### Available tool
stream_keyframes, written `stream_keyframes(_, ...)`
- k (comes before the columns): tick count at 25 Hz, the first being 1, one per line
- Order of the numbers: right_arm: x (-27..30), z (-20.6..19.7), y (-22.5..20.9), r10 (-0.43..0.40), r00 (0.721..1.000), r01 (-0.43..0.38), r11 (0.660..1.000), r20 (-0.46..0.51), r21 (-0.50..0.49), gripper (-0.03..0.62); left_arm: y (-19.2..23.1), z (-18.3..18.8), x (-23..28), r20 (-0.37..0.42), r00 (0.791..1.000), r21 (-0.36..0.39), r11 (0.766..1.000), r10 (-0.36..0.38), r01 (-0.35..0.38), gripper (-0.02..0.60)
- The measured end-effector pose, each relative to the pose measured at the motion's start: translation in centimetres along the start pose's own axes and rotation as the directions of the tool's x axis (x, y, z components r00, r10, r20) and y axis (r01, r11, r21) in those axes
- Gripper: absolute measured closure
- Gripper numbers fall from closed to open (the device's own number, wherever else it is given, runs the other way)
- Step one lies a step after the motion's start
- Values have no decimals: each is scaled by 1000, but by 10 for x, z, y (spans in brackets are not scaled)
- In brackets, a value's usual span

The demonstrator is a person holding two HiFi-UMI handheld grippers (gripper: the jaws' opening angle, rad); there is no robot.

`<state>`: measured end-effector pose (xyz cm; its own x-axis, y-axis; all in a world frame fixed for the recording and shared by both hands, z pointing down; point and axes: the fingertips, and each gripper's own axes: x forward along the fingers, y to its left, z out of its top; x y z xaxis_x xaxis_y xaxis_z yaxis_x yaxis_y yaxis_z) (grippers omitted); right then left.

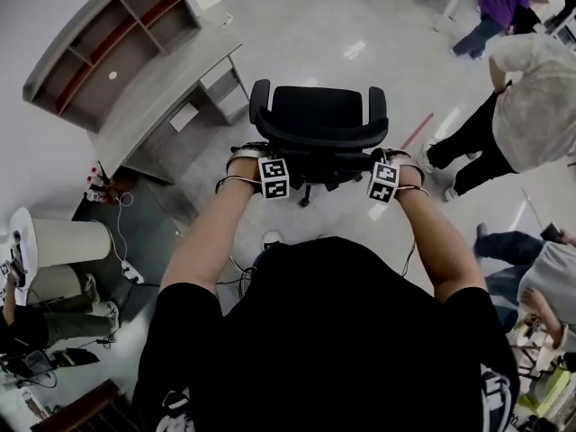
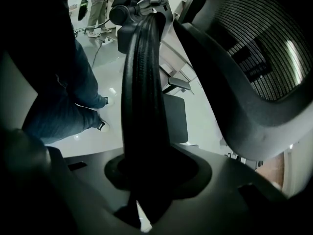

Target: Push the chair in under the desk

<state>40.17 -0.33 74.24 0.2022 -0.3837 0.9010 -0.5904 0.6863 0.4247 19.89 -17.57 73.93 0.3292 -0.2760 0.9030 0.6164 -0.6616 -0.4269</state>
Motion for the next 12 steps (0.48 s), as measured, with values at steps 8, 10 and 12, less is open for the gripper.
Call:
stream_keyframes(8,3,41,1,-1,999,7,994,51,-110,476,-35,-38,-18,-54,999,-107,994,3,-8,494)
stream_keyframes(10,5,59,0,2,998,7,991,67,-137,476,-42,-52,-22,-66,998,-134,991,3,-11,494)
stream_keyframes(12,5,77,0,8,997,5,987,78,-162,476,-49,-68,-28,-73,997,-160,987,3,-14,494)
